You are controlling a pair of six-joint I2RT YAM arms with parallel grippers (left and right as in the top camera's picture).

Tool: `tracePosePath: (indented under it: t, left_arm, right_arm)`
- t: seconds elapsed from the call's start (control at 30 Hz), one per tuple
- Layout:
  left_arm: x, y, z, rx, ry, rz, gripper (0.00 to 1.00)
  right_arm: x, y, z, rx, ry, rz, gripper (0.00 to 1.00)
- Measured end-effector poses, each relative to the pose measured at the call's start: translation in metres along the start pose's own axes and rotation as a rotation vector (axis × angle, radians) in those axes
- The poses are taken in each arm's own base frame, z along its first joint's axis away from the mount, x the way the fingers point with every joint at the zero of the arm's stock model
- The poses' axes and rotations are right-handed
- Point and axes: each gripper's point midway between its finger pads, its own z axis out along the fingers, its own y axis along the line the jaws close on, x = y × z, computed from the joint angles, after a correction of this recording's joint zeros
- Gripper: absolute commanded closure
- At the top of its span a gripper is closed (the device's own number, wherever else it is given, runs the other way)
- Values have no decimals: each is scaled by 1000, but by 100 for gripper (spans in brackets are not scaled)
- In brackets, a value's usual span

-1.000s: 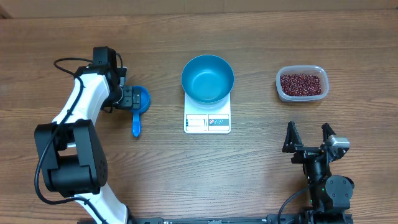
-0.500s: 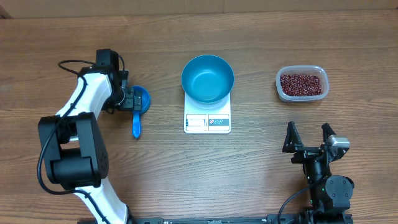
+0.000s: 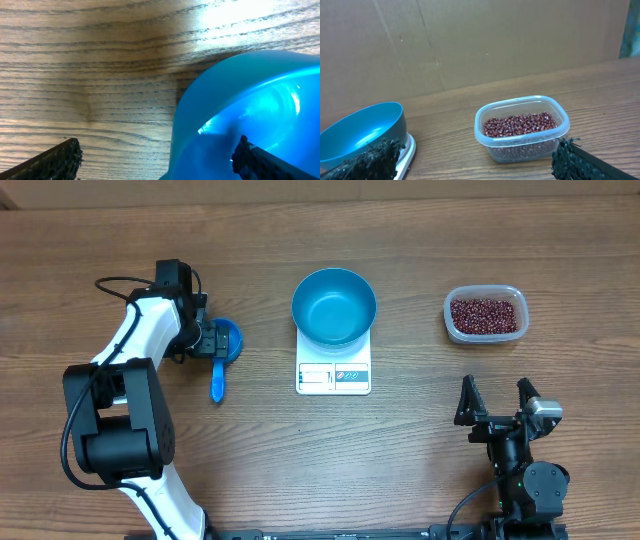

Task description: Scoop item into bowl and weigh 150g on scale

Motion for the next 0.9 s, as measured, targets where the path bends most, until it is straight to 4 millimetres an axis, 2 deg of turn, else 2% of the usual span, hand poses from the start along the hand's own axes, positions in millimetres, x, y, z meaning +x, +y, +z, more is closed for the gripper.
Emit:
tracePosePath:
  t: [0.37, 0.43, 0.67, 0.9]
  left_arm:
    - [-4, 0, 0, -1, -16, -1, 0]
    - [-4, 0, 0, -1, -16, -1, 5]
    - [-4, 0, 0, -1, -17, 8, 42]
    - [-4, 0, 0, -1, -18, 16, 73]
  right_arm:
    - [0, 0, 0, 0, 0, 0, 0]
    - [0, 0, 0, 0, 0, 0, 0]
    - [0, 0, 0, 0, 0, 0, 0]
    - [0, 0, 0, 0, 0, 0, 0]
